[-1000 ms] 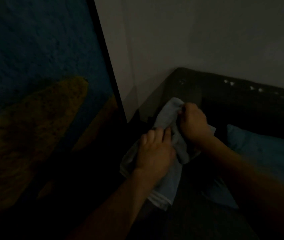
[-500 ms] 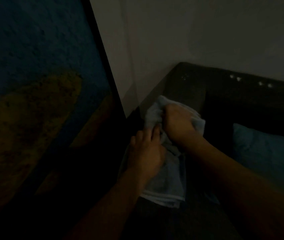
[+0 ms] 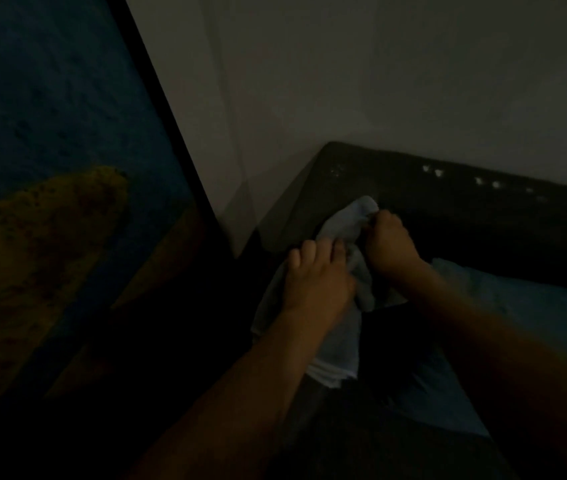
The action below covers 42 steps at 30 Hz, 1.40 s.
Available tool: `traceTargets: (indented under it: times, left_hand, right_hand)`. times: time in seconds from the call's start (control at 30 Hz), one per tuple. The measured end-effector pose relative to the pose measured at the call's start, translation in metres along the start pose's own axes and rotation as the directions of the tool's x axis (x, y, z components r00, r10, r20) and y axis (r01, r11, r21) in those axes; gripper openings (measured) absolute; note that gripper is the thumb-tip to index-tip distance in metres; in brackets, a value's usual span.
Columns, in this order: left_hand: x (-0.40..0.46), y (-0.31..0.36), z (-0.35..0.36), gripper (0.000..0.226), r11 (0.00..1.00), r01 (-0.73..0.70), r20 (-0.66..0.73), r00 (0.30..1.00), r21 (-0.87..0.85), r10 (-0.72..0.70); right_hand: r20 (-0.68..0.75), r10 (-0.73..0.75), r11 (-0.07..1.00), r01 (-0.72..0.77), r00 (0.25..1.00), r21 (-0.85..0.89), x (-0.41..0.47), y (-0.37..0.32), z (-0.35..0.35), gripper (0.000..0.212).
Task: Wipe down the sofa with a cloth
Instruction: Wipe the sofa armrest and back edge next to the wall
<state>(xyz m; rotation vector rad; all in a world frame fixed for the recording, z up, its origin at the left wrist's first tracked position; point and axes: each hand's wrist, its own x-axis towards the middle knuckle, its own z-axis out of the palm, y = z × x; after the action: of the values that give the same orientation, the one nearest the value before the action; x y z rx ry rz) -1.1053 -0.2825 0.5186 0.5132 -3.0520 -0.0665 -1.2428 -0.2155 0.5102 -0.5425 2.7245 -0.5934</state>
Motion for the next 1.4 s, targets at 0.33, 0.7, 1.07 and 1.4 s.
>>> traceTargets:
  times: [0.33,0.7,1.07,1.4]
  left_hand:
    - [-0.030,-0.067,0.010,0.060,0.988,0.156,0.007,0.988,0.018,-0.156]
    - [0.029,-0.009,-0.004,0.057,0.999,-0.003,-0.128,0.992,0.055,0.010]
    - [0.054,-0.009,0.031,0.066,1.000,0.007,-0.066,0.998,-0.010,-0.007]
    - [0.016,-0.072,0.033,0.058,0.968,0.252,-0.157,0.956,0.004,-0.249]
  right_hand:
    - [-0.116,-0.353,0.935,0.346,0.929,-0.071,-0.006,-0.062,0.040,0.022]
    - [-0.114,-0.162,0.982,0.148,0.980,-0.118,0.039,-0.003,-0.022,0.040]
    - [-0.114,0.068,0.997,-0.062,0.991,0.054,0.061,-0.011,0.016,0.050]
    - [-0.101,-0.452,0.885,0.431,0.886,-0.176,0.060,-0.087,0.045,0.034]
